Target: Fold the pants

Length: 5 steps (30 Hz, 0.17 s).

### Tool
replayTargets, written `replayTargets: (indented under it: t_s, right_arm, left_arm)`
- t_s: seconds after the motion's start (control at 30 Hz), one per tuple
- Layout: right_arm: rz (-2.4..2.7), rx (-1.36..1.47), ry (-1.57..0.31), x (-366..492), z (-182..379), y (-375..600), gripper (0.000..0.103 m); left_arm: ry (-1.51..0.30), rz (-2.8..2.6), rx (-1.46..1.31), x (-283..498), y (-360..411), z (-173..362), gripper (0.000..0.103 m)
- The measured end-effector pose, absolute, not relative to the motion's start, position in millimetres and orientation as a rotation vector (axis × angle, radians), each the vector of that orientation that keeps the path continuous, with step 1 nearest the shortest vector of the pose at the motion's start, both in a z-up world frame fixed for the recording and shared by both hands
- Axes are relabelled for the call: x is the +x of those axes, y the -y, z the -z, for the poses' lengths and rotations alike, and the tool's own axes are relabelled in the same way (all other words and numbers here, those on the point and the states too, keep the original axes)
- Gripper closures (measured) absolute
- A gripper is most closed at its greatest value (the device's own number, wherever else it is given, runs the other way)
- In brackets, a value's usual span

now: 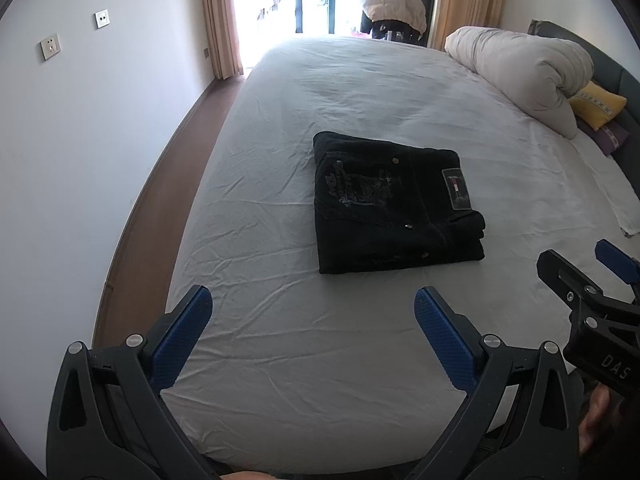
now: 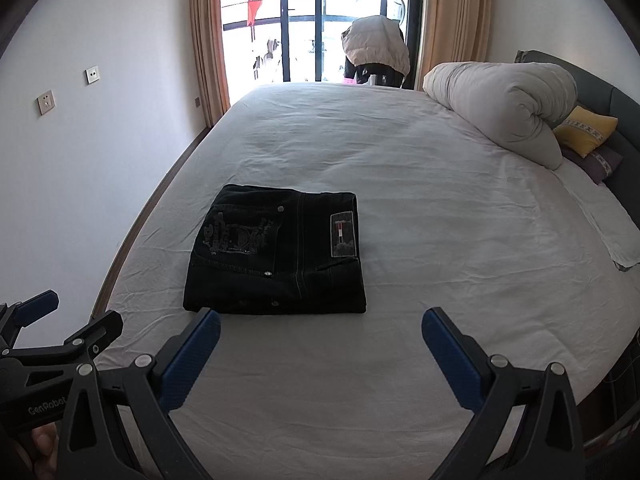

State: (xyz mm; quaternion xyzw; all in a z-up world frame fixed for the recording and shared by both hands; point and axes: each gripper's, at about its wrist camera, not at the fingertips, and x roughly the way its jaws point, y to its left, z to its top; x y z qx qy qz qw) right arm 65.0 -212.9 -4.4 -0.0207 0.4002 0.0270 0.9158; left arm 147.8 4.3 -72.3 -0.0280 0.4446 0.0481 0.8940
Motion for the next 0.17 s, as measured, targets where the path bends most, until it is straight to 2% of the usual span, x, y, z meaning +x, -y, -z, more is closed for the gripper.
replayTargets:
  t_s: [0.17]
  right_arm:
    - [-0.055, -0.039, -0.828, 64.1, 4.4, 216.1, 0.0]
  left_arm:
    - [-0.912, -0.103, -0.058, 149.2, -6.2, 75.1, 0.0]
